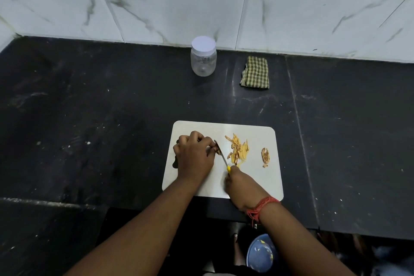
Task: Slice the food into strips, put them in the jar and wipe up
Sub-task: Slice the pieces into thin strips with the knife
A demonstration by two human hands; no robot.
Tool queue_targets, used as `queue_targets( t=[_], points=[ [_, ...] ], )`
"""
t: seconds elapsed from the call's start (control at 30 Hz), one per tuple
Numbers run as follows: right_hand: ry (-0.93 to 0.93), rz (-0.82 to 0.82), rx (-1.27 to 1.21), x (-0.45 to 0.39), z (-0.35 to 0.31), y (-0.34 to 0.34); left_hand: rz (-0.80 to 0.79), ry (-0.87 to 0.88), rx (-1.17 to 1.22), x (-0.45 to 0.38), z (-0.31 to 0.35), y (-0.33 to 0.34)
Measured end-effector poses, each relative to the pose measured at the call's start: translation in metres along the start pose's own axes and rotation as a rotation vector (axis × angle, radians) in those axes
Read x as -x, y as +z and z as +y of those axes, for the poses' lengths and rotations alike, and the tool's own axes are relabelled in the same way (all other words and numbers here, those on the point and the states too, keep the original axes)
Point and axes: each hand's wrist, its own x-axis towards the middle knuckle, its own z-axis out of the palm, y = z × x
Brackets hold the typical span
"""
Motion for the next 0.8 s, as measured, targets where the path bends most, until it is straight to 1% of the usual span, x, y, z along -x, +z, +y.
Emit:
queue_targets(
  t=[0.43,0.6,0.8],
  points=[
    [0.007,0.001,-0.035,0.013,0.008,0.006,-0.018,-0.044,0.009,0.0,0.004,-0.002],
    [-0.077,0.034,-0.009,0.033,0.018,0.011,-0.009,-0.054,0.019,0.0,0.006,-0.004],
    [-0.091,0.033,0.002,0.041,0.032,0.019,-0.03,-0.056,0.023,-0.002,0.005,-0.005]
  ],
)
